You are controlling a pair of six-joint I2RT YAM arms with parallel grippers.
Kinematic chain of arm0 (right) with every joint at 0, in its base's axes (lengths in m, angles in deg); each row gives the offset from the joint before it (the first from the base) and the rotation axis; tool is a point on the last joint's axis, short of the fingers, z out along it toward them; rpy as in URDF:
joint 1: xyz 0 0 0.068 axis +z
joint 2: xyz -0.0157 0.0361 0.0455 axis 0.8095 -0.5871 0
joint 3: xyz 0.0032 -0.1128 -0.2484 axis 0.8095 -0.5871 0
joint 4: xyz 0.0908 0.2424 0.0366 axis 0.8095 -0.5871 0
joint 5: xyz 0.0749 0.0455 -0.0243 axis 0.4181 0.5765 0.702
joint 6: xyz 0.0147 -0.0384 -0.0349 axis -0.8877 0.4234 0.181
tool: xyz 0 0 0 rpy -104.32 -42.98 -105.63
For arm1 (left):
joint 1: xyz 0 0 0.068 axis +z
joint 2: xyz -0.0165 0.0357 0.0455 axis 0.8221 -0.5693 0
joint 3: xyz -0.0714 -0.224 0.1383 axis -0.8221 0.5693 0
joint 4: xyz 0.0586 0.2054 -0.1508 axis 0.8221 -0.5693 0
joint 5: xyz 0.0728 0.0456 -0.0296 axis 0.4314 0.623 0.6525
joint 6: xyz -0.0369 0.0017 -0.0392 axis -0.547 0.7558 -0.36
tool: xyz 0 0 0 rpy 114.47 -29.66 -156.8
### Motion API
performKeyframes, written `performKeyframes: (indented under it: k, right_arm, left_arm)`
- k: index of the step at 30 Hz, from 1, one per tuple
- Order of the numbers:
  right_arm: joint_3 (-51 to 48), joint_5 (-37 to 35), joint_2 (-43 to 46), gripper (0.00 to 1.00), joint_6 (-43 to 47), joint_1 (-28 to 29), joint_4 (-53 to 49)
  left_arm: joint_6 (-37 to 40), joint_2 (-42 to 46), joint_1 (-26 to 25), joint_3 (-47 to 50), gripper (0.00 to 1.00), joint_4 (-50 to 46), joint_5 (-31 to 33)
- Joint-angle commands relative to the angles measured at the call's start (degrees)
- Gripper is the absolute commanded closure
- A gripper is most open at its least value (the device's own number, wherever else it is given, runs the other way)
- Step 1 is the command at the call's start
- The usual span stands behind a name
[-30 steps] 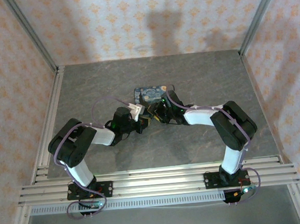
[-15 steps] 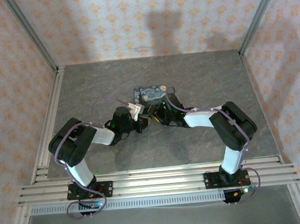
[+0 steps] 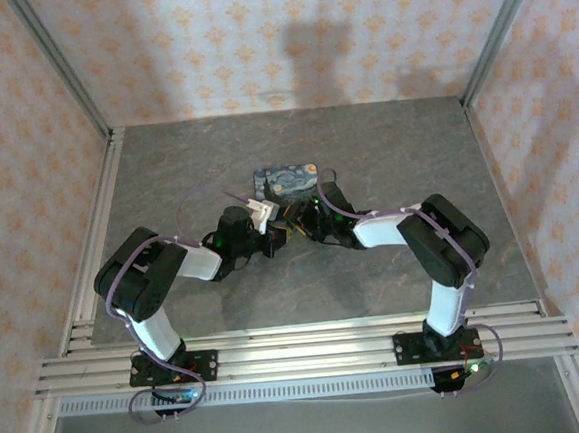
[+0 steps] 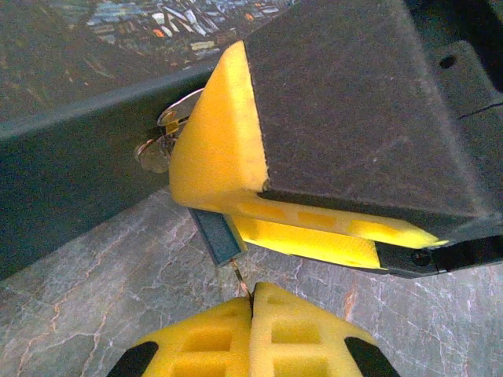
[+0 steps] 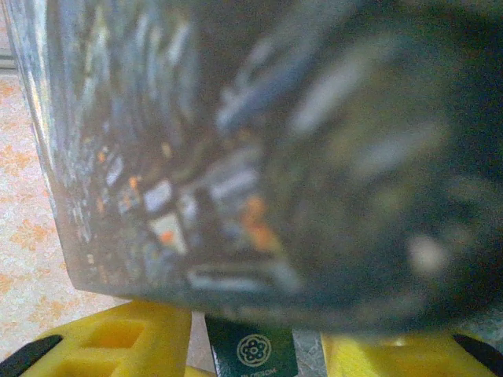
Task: Unlock the padlock with the key
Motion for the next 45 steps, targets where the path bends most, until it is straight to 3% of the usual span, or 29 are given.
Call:
performKeyframes:
  k: [1,8,15,22,23,29,33,36,45]
  right_arm:
    - [-0.67,1.0,-0.65,0.56,1.12,0.94,2.28]
    - [-1.02,1.42,-0.31,0.77,1.33,0.95,2.37]
    - [-1.55,0.8,0.69,0.83,1.24,0.96,2.36]
    - [-1.25,0.11,1.93,0.99,0.22,1.03,2.45]
    - [-1.17,-0.07,2.21,1.0,0.1,1.04,2.38]
    - [-1.07,-2.27,3.76,1.0,-1.39,1.3,0.5]
    - [-0.03,-3.8,4.5,1.0,-1.9,1.74,-2.01]
    - [0.64,-4.48,4.48,1.0,-2.53,2.22,-3.04]
    - [1.87,-5.59,4.09,1.0,-4.02,2.97,-4.89]
  left_arm:
    - [0.57,-0.56,0.63,-1.87,1.0,0.82,-1.47]
    - [2.2,0.57,1.02,-2.19,1.0,-1.96,-1.13]
    - [2.57,1.4,1.48,-1.75,1.0,-3.27,-0.91]
    - [1.95,1.74,1.5,-1.83,1.0,-4.25,0.11]
    - [1.69,1.74,1.44,-1.8,0.98,-4.23,0.23]
    - [-1.67,3.03,1.46,-1.47,0.64,-4.08,1.03]
    - [-5.62,5.95,1.47,-1.19,0.52,-7.11,4.24]
    - [-10.23,7.99,1.83,-0.17,0.5,-8.42,6.44]
    - [-22.39,7.5,2.45,2.8,0.52,-3.57,5.06]
